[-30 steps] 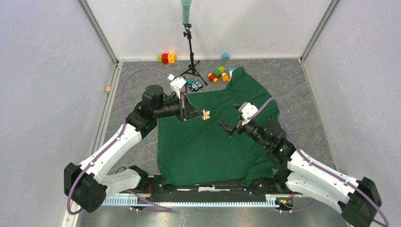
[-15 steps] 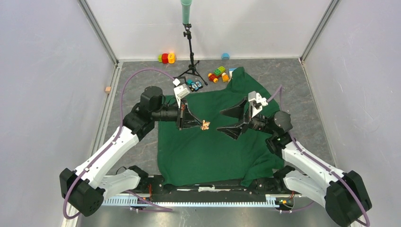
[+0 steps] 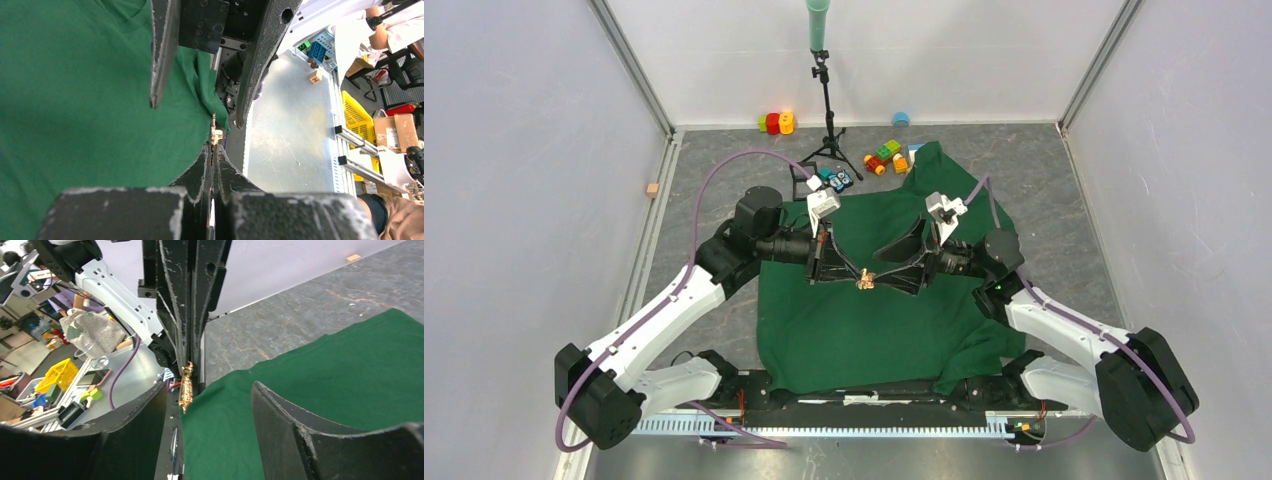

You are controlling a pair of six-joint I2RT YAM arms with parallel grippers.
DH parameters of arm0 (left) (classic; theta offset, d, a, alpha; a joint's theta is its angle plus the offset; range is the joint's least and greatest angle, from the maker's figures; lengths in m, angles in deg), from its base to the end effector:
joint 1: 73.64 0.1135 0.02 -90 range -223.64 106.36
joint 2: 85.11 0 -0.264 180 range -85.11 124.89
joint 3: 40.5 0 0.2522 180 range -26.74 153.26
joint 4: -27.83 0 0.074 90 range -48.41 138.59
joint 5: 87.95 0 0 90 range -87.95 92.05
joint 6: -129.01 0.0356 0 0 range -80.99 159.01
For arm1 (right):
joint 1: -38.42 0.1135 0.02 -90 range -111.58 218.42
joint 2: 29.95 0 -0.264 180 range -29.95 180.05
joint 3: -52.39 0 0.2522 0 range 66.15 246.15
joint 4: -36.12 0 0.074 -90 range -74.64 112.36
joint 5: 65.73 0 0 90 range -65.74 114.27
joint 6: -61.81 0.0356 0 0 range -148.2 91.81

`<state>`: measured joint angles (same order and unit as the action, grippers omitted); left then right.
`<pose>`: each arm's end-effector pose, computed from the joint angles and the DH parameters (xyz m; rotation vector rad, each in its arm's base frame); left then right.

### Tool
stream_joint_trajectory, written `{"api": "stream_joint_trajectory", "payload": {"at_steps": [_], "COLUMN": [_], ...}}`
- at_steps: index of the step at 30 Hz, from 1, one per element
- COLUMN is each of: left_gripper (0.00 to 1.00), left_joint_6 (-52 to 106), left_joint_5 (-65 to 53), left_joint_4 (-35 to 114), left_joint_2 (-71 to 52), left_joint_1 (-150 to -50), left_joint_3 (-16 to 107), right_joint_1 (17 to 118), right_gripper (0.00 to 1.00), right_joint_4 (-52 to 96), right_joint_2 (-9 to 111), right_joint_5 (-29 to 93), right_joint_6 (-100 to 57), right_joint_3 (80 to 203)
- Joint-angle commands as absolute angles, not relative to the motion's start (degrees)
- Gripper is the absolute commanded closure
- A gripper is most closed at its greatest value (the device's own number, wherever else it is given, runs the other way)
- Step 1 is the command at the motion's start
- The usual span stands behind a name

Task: Pin the brooch onto the clothing

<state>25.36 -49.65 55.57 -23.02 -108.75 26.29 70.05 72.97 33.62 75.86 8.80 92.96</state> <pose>0.1771 -0.1587 0.3299 0.9973 1.8369 -1.4218 0.1795 0.1433 0.2744 -0.7875 1.4211 1.5469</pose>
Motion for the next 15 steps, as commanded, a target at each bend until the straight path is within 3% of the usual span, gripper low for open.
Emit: {"api": "stream_joint_trajectory", "payload": {"at_steps": [1, 7, 15], "left_gripper": [0.98, 0.98, 0.98], "left_joint_6": [25.0, 25.0, 24.9], "left_joint_5": [-51.7, -51.5, -51.4], "left_joint_4": [53.4, 53.4, 53.2], "left_joint_2": [-22.8, -22.8, -22.8], "left_joint_1": [-109.1, -109.2, -109.3], "left_joint_3": [26.3, 26.5, 26.5], "right_joint_1": [71.2, 71.5, 71.8], "right_gripper": [0.36, 0.46, 0.52], "right_joint_4": [79.3, 86.6, 78.8], "right_joint_2": [34.8, 36.5, 36.6], "right_joint_5": [77.3, 78.7, 78.2], "right_joint_6": [12.2, 17.3, 12.8], "right_joint_3": [95.8, 94.1, 94.6]}}
